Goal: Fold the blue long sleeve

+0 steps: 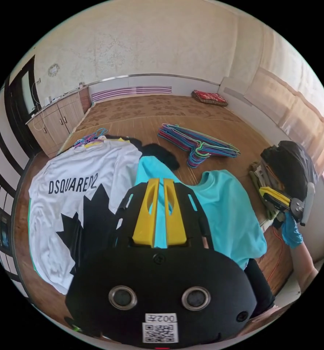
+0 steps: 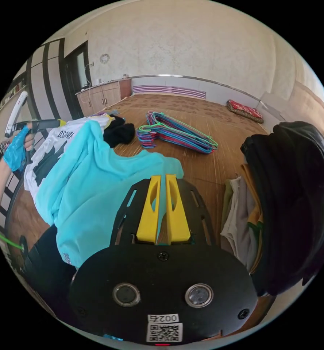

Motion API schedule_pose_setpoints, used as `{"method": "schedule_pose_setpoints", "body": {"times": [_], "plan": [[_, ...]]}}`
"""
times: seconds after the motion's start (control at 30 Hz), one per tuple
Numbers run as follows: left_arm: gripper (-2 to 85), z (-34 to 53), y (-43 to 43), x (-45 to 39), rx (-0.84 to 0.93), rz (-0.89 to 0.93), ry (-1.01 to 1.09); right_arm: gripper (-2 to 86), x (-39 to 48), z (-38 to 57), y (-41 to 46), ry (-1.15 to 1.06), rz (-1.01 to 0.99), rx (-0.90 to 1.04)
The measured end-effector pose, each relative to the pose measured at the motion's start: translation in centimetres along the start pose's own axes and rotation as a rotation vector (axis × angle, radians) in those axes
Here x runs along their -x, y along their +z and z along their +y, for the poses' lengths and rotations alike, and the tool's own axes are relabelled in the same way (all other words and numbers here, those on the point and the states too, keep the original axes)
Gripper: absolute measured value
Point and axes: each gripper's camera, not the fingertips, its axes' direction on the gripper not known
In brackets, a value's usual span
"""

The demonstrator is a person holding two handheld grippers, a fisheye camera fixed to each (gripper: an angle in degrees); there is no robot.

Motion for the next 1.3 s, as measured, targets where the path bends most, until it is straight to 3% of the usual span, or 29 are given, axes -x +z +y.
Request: {"method": "schedule_pose_setpoints", "body": {"times": [0.37, 0.5, 0.77, 0.93, 1.1, 1.3], "plan": [[2.6, 6.2, 2.1, -5.9, 0.078, 0.059, 0.268, 6.7, -0.5, 7.3, 0.7, -0.091, -0.078, 0.029], [6.9, 10.5, 4.0, -6.4, 0.129, 0.103, 0.239, 9.6, -1.0, 11.8, 1.8, -0.055, -0.119, 0.072], [11.9, 18.8, 7.4, -7.0, 0.191, -0.094, 0.075, 15.3, -1.0, 20.6, 4.9, 0.11, -0.154, 0.132], [10.6, 20.0, 8.4, -7.3, 0.18, -0.118, 0.026, 11.9, -1.6, 23.2, 6.3, 0.174, -0.179, 0.138], [3.5, 21.0, 8.4, -7.7, 0.182, -0.117, 0.036, 6.1, -2.1, 24.5, 6.3, 0.159, -0.208, 0.145], [0.3, 21.8, 2.5, -8.0, 0.148, -0.158, 0.048, 4.6, -3.1, 26.3, 3.4, 0.152, -0.209, 0.073]]}}
